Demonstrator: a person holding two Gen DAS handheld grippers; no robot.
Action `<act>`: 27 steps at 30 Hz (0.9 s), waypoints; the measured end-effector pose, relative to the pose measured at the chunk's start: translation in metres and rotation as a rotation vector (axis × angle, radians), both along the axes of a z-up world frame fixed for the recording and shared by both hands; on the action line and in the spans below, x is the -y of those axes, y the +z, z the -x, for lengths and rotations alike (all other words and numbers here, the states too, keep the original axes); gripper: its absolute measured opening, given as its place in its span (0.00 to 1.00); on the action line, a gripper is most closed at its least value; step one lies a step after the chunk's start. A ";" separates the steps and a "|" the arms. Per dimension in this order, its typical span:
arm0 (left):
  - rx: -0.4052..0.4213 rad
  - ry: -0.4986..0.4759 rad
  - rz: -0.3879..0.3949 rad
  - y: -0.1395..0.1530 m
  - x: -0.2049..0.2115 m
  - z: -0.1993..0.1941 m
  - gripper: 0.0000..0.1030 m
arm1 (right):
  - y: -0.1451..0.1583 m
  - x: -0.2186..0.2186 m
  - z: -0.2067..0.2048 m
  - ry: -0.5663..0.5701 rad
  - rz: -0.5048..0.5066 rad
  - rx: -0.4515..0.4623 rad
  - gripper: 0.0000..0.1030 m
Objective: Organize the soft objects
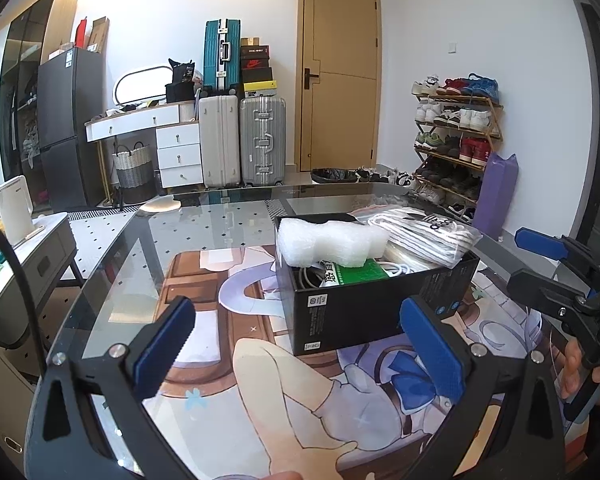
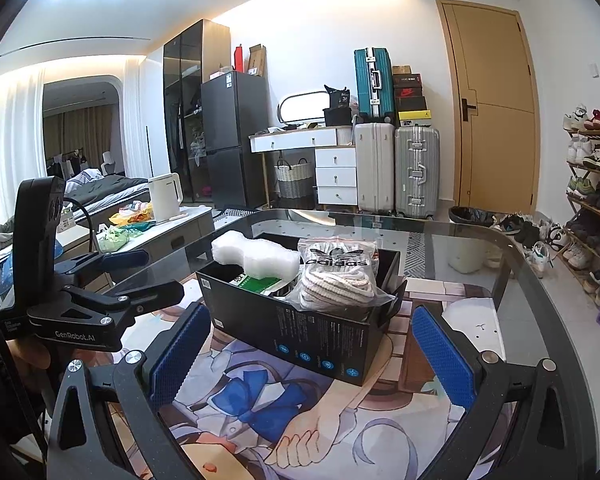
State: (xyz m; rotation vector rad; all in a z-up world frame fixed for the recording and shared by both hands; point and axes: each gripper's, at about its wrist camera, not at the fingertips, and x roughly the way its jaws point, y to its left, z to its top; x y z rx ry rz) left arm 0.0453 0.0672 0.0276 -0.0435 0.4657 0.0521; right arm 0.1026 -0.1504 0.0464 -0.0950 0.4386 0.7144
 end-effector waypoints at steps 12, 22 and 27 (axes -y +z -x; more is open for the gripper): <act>0.002 -0.005 0.001 0.002 0.001 0.002 1.00 | -0.001 0.000 0.000 0.001 -0.001 0.001 1.00; 0.004 -0.004 0.001 0.002 0.001 0.002 1.00 | -0.001 0.000 0.000 0.000 -0.002 0.001 1.00; 0.004 -0.004 0.002 0.002 0.001 0.002 1.00 | -0.001 0.000 0.000 0.001 -0.001 0.001 1.00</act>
